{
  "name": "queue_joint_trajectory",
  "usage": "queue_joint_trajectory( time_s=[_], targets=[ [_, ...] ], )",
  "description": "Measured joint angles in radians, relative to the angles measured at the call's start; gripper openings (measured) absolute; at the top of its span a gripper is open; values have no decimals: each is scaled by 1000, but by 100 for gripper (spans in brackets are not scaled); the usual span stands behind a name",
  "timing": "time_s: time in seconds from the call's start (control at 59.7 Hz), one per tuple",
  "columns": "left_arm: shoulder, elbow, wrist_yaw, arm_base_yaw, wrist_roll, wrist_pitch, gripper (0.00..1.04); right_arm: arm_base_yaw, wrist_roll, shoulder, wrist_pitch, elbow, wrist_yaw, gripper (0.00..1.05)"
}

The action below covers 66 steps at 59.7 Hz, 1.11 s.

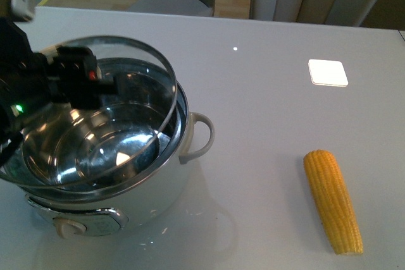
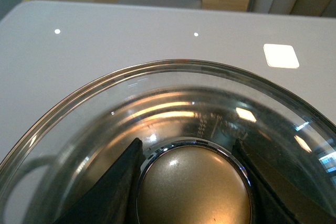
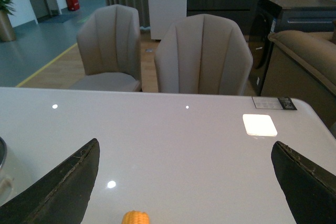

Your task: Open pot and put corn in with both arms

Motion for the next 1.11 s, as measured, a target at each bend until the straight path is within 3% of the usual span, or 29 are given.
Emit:
queue_joint_trajectory(
  time_s=[0.184,0.318,0.553,0.637,0.754,0.921,1.106],
  targets=[
    [-186,0,19,72,23,-79,45,0,0,0,0,0,0,96],
    [-278,1,62,186,41,-90,45,0,0,0,0,0,0,96],
    [-219,8,129,507,164,54,45,0,0,0,0,0,0,96],
    [-88,20,184,678,206,146,45,0,0,0,0,0,0,96],
    [51,48,241,802,196,186,45,0,0,0,0,0,0,96],
    [256,78,276,882,187,300,45,0,0,0,0,0,0,96],
    [410,112,309,888,186,345,45,0,0,0,0,0,0,96]
  ],
)
